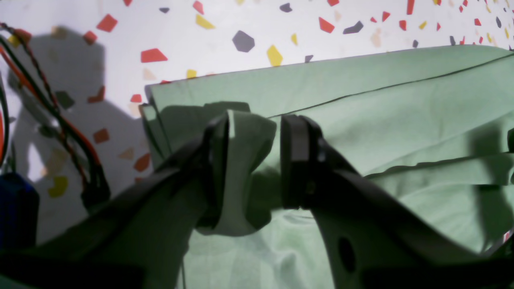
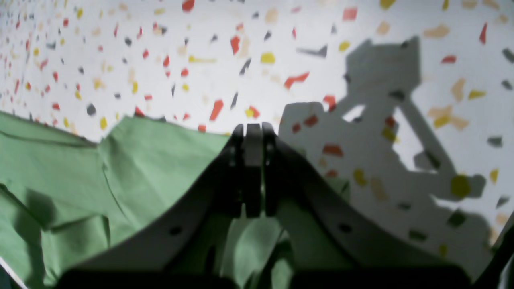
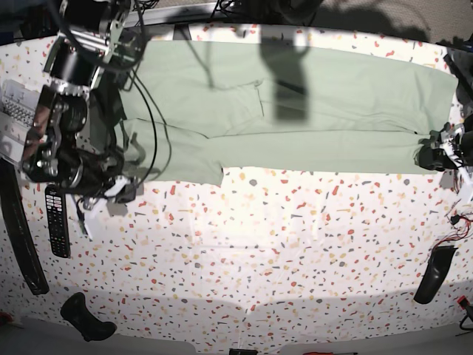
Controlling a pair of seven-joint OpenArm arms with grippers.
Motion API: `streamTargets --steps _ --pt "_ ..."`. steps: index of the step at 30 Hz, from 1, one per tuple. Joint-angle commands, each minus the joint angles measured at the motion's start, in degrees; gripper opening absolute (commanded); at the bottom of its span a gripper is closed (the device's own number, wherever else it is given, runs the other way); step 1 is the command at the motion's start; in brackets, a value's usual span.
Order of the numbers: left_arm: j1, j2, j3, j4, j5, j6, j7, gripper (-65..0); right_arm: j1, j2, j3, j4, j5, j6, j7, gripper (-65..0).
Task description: Fold the T-shirt properly
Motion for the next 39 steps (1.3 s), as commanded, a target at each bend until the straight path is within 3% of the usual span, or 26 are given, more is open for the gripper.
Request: streamTargets --steps 1,7,12,17,23,30,36,39 --pt "-1.22 -1.46 -0.39 0.9 -1.14 -0.17 -1.14 -45.8 0.5 0.66 0.15 1.62 0.63 0.28 0.7 -65.0" --pt "-1.22 -1.46 -0.39 0.9 -1.14 -0.15 -1.14 -45.8 -1.66 0.66 0.15 2.67 0.66 0.11 0.7 -65.0" --pt "-1.22 -1.46 -0.39 0.9 -1.14 -0.17 -1.14 -45.8 -1.53 0.79 0.31 4.07 0.68 -0.17 0.7 -47.4" --pt "-1.2 -1.46 -0.39 0.9 -1.14 -0.17 -1.11 -45.8 -2.14 0.76 0.52 4.98 1.22 -8.57 0.68 -47.2" --pt "-1.2 -1.46 -0.39 0.9 -1.11 -0.17 -1.11 -45.8 -3.93 0.61 5.31 4.98 6.29 -11.67 0.7 -47.2" --pt "-1.22 -1.46 -0.39 0.9 -1.14 -0.17 -1.14 -45.8 -8.76 0.63 13.03 4.98 15.15 -11.26 0.7 -47.2" --pt "-1.22 -1.46 -0.39 0.9 -1.16 -0.17 -1.14 -45.8 -12.48 0.61 12.94 4.98 28.94 -3.85 0.7 -47.2" --pt "-1.22 -1.46 -0.39 0.9 -1.16 -0.17 -1.16 -45.8 -12.26 0.66 12.96 4.98 30.97 -1.2 0.7 -47.2"
